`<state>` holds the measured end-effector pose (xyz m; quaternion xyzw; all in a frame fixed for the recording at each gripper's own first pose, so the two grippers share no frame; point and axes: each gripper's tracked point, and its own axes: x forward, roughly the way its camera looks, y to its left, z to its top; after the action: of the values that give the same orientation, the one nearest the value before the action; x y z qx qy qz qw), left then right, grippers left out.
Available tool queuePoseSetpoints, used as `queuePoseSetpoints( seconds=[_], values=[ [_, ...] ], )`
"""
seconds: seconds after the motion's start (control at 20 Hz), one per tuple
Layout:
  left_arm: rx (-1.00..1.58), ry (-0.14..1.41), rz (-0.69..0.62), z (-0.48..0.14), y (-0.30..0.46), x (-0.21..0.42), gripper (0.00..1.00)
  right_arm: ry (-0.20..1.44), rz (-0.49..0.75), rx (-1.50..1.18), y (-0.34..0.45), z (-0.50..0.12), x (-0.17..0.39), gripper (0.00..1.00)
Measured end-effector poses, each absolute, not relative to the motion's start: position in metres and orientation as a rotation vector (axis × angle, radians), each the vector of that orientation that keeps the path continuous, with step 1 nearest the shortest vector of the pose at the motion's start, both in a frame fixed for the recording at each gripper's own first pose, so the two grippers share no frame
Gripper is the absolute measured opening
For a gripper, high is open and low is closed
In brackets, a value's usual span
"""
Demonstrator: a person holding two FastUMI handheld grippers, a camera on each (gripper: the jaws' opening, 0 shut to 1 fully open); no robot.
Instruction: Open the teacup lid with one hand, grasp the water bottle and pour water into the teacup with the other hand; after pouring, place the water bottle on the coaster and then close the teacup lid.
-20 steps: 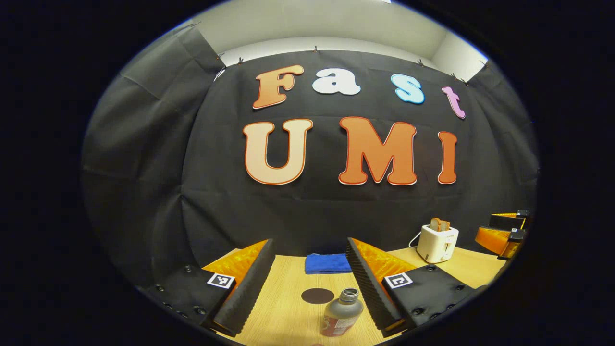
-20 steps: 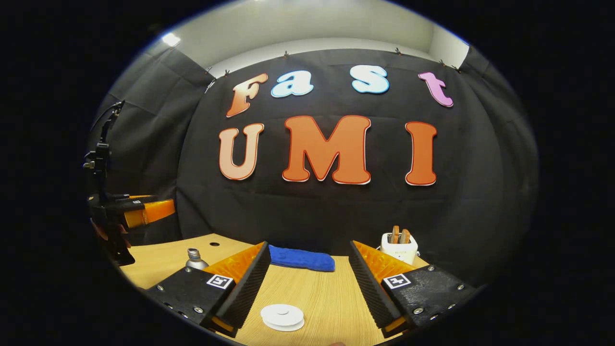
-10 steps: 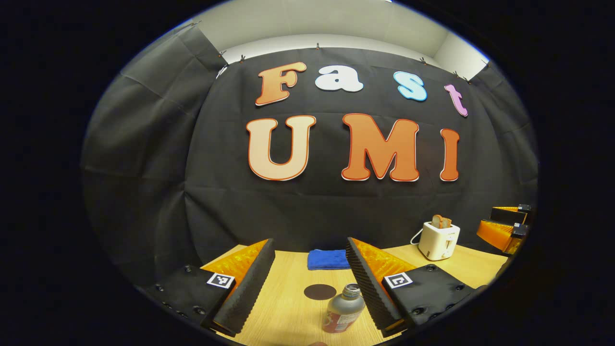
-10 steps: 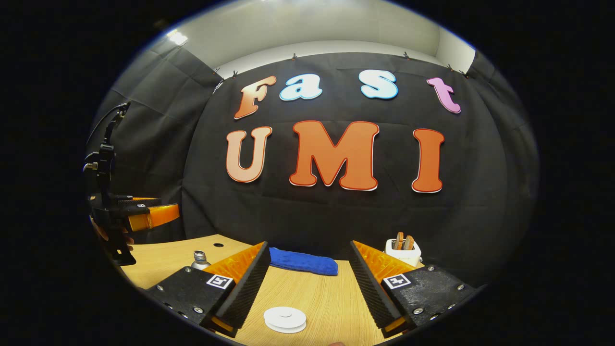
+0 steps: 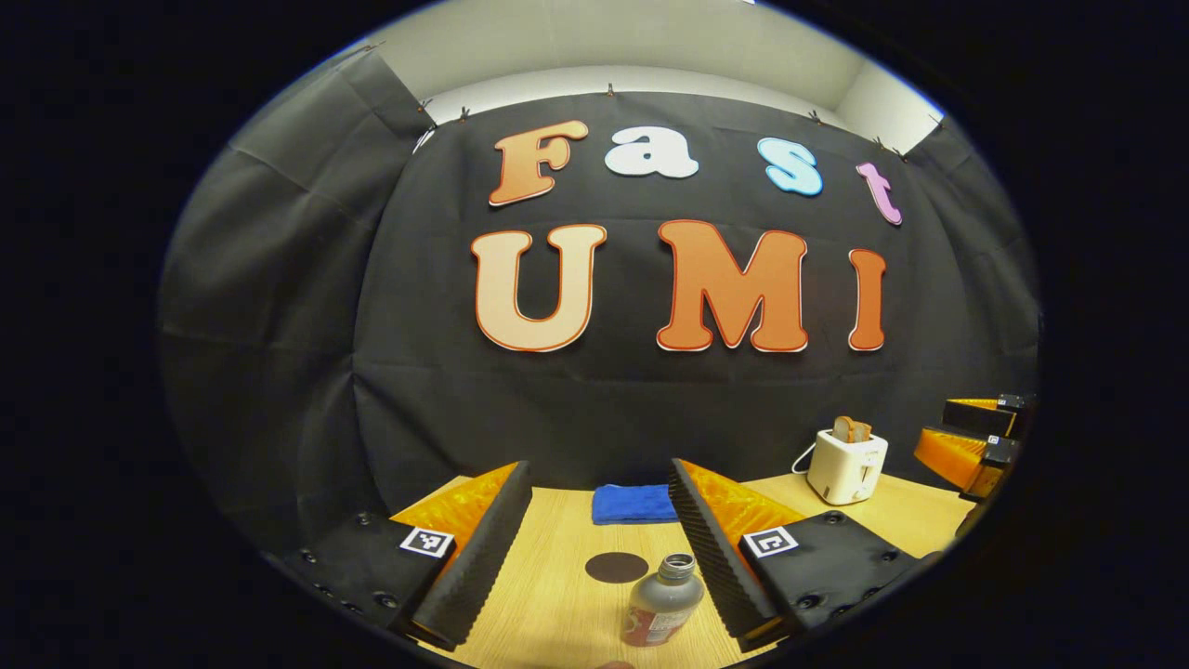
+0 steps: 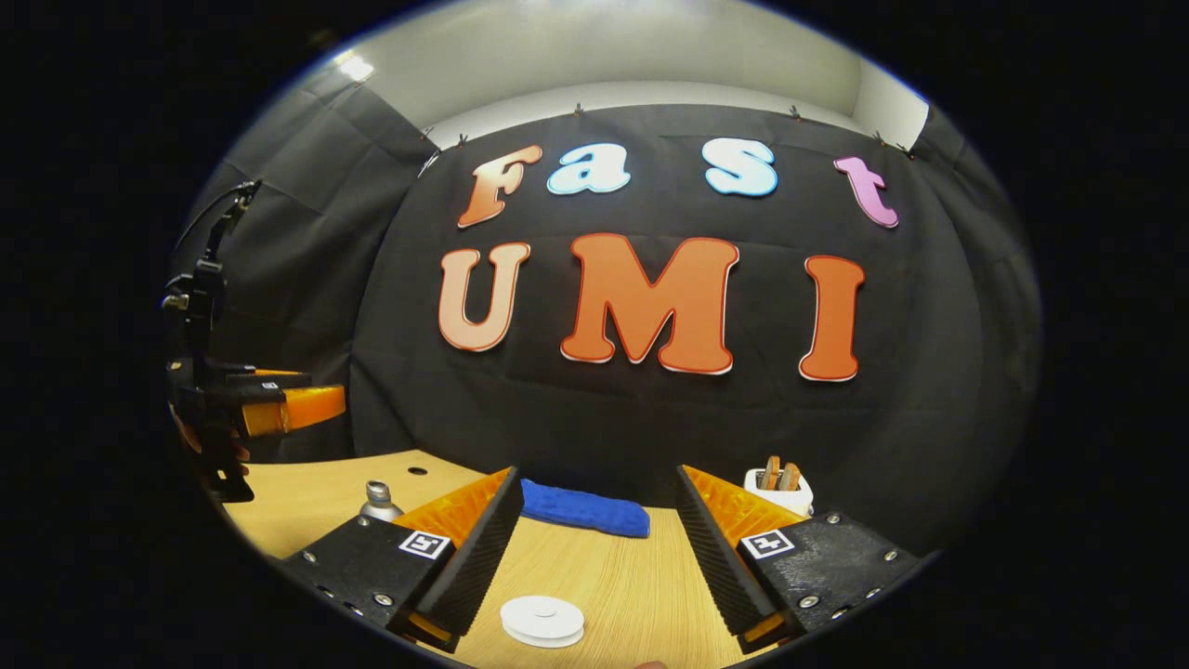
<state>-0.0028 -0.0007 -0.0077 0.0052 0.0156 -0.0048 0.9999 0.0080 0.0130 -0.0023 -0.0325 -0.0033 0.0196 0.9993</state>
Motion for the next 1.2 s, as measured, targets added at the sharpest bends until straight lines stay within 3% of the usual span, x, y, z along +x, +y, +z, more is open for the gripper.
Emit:
queuePoseSetpoints(
  seconds=[0.5, 0.6, 0.75, 0.85, 0.9, 1.05, 1.2],
  values=[
    [0.055, 0.076, -0.066, -0.068, -0.026, -0.015, 0.95, 0.159, 0.105, -0.043, 0.030, -0.087, 0.018, 0.95],
    [0.056, 0.091, -0.067, -0.079, -0.026, -0.016, 1.00, 0.216, 0.103, -0.047, 0.029, -0.107, 0.021, 0.93],
    [0.035, 0.129, -0.072, -0.094, -0.026, -0.017, 0.95, 0.280, 0.128, -0.061, 0.037, -0.132, 0.024, 0.93],
    [0.029, 0.147, -0.072, -0.104, -0.024, -0.017, 1.00, 0.326, 0.140, -0.076, 0.041, -0.148, 0.027, 0.90],
    [0.029, 0.158, -0.071, -0.108, -0.023, -0.017, 0.95, 0.346, 0.145, -0.084, 0.042, -0.157, 0.027, 0.87],
    [0.018, 0.180, -0.080, -0.120, -0.023, -0.018, 0.98, 0.375, 0.162, -0.099, 0.048, -0.170, 0.028, 0.81],
    [0.019, 0.195, -0.084, -0.128, -0.022, -0.020, 0.98, 0.403, 0.172, -0.099, 0.051, -0.181, 0.031, 0.67]
  ],
)
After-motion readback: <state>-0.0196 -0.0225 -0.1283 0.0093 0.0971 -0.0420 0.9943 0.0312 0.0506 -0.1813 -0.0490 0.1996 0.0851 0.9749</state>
